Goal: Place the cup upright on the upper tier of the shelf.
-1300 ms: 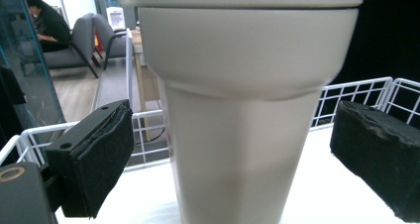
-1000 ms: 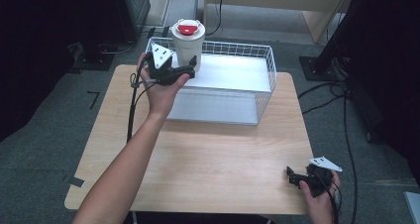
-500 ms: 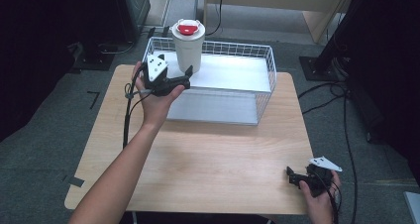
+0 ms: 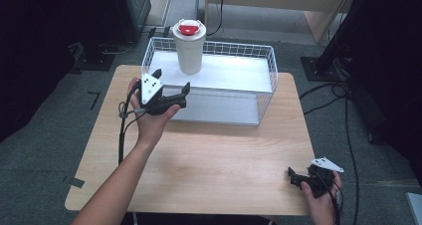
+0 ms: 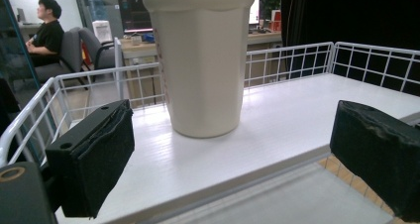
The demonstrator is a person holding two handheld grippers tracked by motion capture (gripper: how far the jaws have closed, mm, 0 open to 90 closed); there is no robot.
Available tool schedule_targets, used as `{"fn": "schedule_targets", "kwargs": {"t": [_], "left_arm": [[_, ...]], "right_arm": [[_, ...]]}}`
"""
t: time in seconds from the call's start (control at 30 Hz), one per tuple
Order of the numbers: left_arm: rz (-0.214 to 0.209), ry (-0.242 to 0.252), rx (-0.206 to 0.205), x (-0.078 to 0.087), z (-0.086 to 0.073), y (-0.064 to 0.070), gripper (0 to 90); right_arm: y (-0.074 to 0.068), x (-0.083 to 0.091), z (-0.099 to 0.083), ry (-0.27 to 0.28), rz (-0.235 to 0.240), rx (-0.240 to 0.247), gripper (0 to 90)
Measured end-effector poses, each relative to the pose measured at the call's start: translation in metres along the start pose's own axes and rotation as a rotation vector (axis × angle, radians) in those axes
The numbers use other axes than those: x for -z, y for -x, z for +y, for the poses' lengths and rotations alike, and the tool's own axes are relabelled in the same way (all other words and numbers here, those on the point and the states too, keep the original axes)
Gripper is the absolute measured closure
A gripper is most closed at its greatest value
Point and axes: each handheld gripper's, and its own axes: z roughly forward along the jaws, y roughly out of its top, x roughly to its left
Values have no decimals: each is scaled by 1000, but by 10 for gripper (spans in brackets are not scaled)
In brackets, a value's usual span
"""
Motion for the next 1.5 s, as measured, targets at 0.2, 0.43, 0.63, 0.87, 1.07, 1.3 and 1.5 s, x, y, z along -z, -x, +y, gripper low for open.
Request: {"fn": "schedule_targets", "kwargs": {"t": [0.2, 0.43, 0.63, 0.87, 1.07, 1.3, 1.5], "left_arm": [[10, -1, 2, 16, -11, -4, 41], [31, -19, 21, 34, -30, -13, 41], [42, -40, 48, 47, -44, -21, 41], [66, -67, 60, 58, -63, -28, 40], [104, -126, 76, 66, -90, -40, 40], [125, -170, 109, 77, -110, -47, 40], [136, -217, 124, 85, -128, -53, 28]], "right_arm": [[0, 0, 0, 2, 0, 0, 0], [0, 0, 0, 1, 0, 1, 0], [0, 0, 0, 1, 1, 1, 0], [0, 0, 0, 1, 0, 1, 0], [0, 0, 0, 1, 0, 1, 0], [0, 0, 0, 1, 0, 1, 0], [0, 0, 0, 0, 1, 0, 0]]}}
